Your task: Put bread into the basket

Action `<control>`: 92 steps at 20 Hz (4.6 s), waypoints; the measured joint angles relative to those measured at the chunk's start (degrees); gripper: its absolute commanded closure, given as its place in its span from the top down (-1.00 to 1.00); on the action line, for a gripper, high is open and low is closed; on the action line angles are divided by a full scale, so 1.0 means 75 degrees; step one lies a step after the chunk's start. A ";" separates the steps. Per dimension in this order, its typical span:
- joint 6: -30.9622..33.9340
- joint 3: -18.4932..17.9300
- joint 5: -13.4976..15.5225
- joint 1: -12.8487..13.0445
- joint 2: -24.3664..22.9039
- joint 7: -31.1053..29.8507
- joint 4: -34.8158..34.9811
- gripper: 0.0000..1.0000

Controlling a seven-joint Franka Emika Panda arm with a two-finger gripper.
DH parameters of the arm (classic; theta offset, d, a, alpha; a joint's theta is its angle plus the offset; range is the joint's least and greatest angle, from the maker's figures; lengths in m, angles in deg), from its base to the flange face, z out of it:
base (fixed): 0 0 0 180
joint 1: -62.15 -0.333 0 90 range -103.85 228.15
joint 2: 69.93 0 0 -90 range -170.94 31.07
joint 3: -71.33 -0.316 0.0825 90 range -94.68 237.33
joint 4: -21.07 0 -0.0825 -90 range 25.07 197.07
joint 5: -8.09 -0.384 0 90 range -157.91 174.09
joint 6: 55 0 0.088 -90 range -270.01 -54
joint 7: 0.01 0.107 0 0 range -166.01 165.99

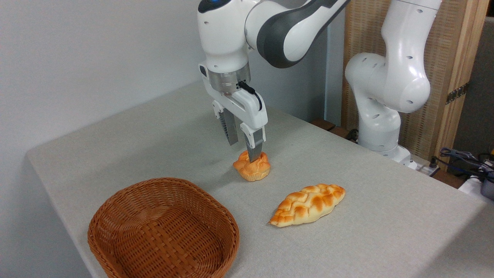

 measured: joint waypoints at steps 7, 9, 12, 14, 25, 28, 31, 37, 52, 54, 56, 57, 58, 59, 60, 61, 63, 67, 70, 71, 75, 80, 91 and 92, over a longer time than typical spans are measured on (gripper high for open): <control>-0.0031 -0.0078 -0.0055 -0.0002 -0.0040 0.0270 0.0219 0.93; -0.0031 -0.0083 -0.0142 -0.0002 -0.0046 0.0271 0.0226 0.93; -0.0032 -0.0288 -0.0193 -0.0002 -0.0049 0.0443 0.0228 0.93; -0.0032 -0.0471 -0.0210 -0.0009 -0.0050 0.0681 0.0236 0.93; -0.0286 -0.0531 -0.0223 -0.0010 0.0014 0.0784 0.0324 -0.66; -0.0287 -0.0531 -0.0223 -0.0009 0.0018 0.0785 0.0324 -0.66; -0.0287 -0.0531 -0.0223 -0.0009 0.0018 0.0785 0.0324 -0.66; -0.0296 -0.0532 -0.0223 -0.0008 0.0014 0.0785 0.0207 -0.67; 0.0793 -0.1488 -0.0221 -0.0004 0.1336 0.0778 -0.3896 -0.65; 0.0771 -0.1487 -0.0214 0.0007 0.2107 0.0724 -0.4607 -0.50; 0.0632 -0.1478 -0.0210 0.0023 0.2801 0.0701 -0.5174 -0.37; 0.0541 -0.1470 -0.0209 0.0034 0.3068 0.0701 -0.5368 -0.07; 0.0428 -0.1459 -0.0209 0.0047 0.3296 0.0701 -0.5510 0.07; 0.0308 -0.1455 -0.0210 0.0075 0.3480 0.0701 -0.5608 0.26; 0.0198 -0.1452 -0.0210 0.0118 0.3617 0.0701 -0.5665 0.68; 0.0123 -0.1451 -0.0210 0.0163 0.3718 0.0701 -0.5696 0.93; 0.0082 -0.1450 -0.0226 0.0224 0.3843 0.0701 -0.5730 1.00; 0.0082 -0.1450 -0.0309 0.0307 0.3903 0.0702 -0.5750 1.00; 0.0082 -0.1450 -0.0309 0.0310 0.3903 0.0702 -0.5764 1.00; 0.0082 -0.1450 -0.0309 0.0310 0.3903 0.0702 -0.5766 1.00; 0.0082 -0.1450 -0.0309 0.0310 0.3902 0.0702 -0.5780 1.00; 0.0082 -0.1450 -0.0309 0.0310 0.3902 0.0702 -0.5788 1.00; 0.0246 -0.1461 -0.0307 0.0309 0.3836 0.0695 -0.5817 1.00; 0.0387 -0.1470 -0.0307 0.0306 0.3783 0.0695 -0.5834 1.00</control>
